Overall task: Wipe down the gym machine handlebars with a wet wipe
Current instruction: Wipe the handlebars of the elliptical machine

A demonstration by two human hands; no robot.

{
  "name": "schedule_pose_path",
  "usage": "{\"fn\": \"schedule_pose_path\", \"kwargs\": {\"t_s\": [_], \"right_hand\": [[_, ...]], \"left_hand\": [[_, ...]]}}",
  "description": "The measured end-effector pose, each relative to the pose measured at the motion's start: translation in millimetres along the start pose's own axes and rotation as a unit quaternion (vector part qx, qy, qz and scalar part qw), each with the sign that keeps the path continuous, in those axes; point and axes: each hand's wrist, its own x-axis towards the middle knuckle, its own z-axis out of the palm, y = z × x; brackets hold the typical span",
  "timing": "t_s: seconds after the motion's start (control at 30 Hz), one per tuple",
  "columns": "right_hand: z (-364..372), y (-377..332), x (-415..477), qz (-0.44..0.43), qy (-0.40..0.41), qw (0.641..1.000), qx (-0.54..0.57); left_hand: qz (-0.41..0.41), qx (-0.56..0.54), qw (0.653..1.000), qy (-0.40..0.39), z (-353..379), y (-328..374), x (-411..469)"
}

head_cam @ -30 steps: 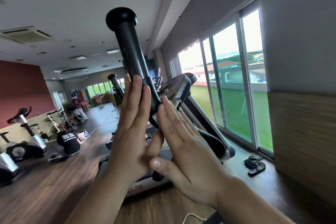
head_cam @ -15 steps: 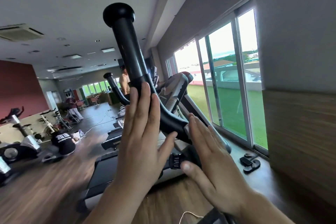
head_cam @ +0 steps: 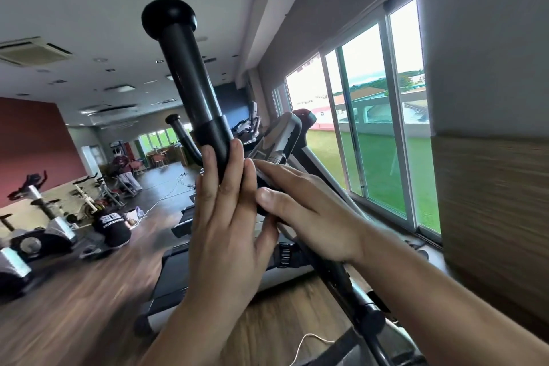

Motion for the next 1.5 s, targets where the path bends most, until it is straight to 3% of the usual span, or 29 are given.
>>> {"fn": "schedule_pose_path", "kwargs": {"t_s": [0.23, 0.4, 0.57, 0.87, 1.03, 1.23, 1.4, 1.5], "right_hand": [[-18.8, 23.0, -23.5, 0.003, -0.013, 1.0, -0.017], [-4.0, 14.2, -23.5, -0.066, -0.015, 0.998, -0.012], [-1.5, 41.6, -63.4, -0.019, 0.033, 0.99, -0.137], [31.4, 51.5, -89.9, -0.038, 0.075, 0.98, -0.178], [31.6, 37.2, -60.8, -0.038, 0.079, 0.986, -0.141], [16.9, 67.8, -80.6, 0.002, 0.098, 0.989, -0.114], [3.3, 60.4, -46.6, -0.006, 0.043, 0.998, -0.041], [-5.6, 80.7, -67.5, 0.009, 0.06, 0.997, -0.037]], "left_hand": [[0.015, 0.057, 0.997, -0.044, -8.6, -1.6, -0.9], [0.036, 0.083, 0.991, -0.094, -13.6, 9.7, 4.7], [0.054, 0.141, 0.975, -0.162, -19.8, 17.6, 13.4], [0.102, 0.188, 0.949, -0.233, -21.3, 20.0, 27.4], [0.107, 0.193, 0.943, -0.248, -20.7, 25.2, 31.3], [0.097, 0.209, 0.935, -0.27, -15.7, 29.6, 32.8], [0.126, 0.211, 0.931, -0.271, -7.1, 35.8, 32.9], [0.125, 0.218, 0.927, -0.278, -1.9, 35.8, 32.9]]}}
